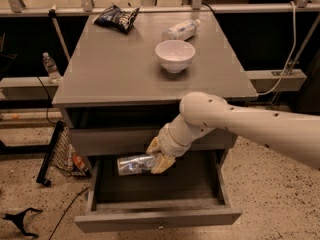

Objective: Place redbull can into middle drawer

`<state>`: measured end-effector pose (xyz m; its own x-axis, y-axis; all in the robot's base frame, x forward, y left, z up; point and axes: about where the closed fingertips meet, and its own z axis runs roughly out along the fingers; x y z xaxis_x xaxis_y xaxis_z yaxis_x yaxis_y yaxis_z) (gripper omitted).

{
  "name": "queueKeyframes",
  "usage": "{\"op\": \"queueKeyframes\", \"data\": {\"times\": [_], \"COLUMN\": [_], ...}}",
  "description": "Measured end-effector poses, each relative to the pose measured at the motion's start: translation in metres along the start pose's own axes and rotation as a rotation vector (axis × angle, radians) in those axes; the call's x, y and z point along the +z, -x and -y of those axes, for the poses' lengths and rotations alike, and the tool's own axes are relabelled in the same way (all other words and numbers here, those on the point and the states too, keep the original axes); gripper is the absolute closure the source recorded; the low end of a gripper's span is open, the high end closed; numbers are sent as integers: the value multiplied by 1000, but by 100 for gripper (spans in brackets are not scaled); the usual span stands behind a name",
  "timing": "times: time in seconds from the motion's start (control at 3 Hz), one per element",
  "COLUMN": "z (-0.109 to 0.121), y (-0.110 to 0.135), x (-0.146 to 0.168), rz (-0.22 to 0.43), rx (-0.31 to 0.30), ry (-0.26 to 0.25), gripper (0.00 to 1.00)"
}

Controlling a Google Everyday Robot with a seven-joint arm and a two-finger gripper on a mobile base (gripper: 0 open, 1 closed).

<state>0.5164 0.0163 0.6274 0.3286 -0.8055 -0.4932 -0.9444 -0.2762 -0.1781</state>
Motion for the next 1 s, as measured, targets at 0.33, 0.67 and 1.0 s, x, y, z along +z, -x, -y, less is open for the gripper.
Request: {"op": "queueKeyframes", "data": {"times": [0.33,0.67,1.0], "z": [-3,-5,-8], "y": [-10,-15,-26], "x": [29,34,43], "rz": [-4,-15,-36], "rx": [-2,8,17], "ry": [-20,-17,-22], "gripper": [100,100,100]}}
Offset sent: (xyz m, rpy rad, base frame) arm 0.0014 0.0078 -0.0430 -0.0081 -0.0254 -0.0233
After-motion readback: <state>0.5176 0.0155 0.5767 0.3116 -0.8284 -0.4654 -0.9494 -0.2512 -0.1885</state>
